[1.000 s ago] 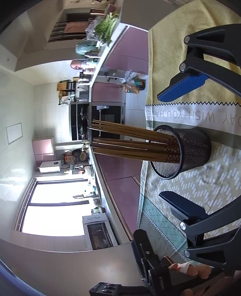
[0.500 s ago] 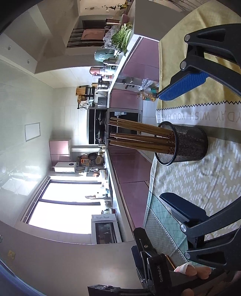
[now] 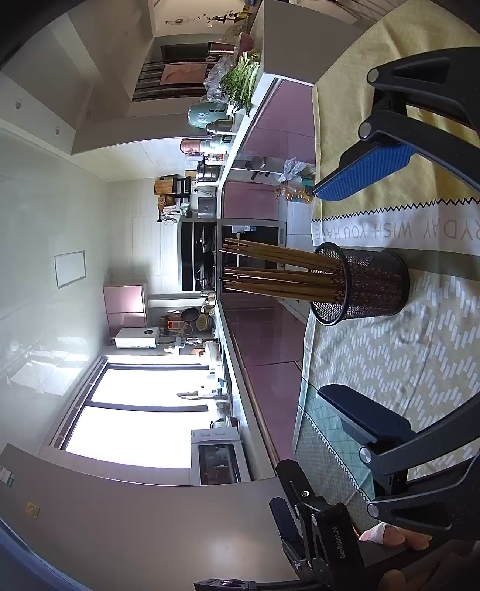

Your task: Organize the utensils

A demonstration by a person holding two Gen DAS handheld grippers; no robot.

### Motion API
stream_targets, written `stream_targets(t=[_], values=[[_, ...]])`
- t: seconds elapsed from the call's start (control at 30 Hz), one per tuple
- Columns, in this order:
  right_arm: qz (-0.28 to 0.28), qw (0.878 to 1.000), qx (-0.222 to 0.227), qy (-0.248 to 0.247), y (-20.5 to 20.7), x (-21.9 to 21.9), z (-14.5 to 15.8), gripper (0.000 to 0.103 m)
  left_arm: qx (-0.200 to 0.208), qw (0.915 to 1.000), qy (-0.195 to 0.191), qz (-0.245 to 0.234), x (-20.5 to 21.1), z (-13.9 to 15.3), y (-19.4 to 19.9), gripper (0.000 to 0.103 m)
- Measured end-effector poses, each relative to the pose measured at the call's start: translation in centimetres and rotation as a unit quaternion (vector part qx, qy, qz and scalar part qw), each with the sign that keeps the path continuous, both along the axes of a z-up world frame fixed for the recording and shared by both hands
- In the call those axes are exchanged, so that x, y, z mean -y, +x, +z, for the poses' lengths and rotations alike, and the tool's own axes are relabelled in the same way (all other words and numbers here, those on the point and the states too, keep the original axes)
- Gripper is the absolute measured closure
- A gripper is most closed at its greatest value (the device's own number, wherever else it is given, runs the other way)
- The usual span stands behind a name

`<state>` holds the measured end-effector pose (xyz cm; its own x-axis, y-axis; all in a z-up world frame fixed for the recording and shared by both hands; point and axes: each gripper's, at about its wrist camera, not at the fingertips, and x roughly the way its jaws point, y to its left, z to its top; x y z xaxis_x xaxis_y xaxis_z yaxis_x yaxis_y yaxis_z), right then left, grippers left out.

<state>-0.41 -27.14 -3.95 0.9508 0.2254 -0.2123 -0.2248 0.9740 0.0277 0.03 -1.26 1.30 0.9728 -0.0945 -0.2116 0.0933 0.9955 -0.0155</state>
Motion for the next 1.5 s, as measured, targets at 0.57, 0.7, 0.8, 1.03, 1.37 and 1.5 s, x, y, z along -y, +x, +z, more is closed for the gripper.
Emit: stream_targets(t=[0.57,0.7,0.8,1.03,1.37,1.5], values=[[-0.004,1.000,0.007,0.004,-0.8,-0.1,-0.1,0.007,0.008,0.9999,0.005,0.009,0.4,-0.2,-0.9,0.006],[-0.004,1.000,0.007,0.003,-0.8,-0.1,-0.1,0.007,0.011,0.9999,0.003,0.012,0.3,-0.1,-1.0,0.006],[-0.005,1.000,0.007,0.003,-0.9,-0.2,0.0,0.007,0.013,0.9998,0.003,0.013,0.3,0.0,-1.2,0.006],[-0.003,1.000,0.008,0.002,-1.0,-0.3,0.4,0.007,0.016,0.9997,0.003,0.016,0.3,0.1,-1.4,0.006],[-0.003,1.000,0.008,0.002,-0.9,-0.3,0.3,0.007,0.017,0.9997,0.004,0.019,0.2,0.3,-1.6,0.006],[-0.002,1.000,0.008,0.002,-0.9,-0.3,0.3,0.007,0.017,0.9997,0.004,0.019,0.2,0.2,-1.6,0.006]])
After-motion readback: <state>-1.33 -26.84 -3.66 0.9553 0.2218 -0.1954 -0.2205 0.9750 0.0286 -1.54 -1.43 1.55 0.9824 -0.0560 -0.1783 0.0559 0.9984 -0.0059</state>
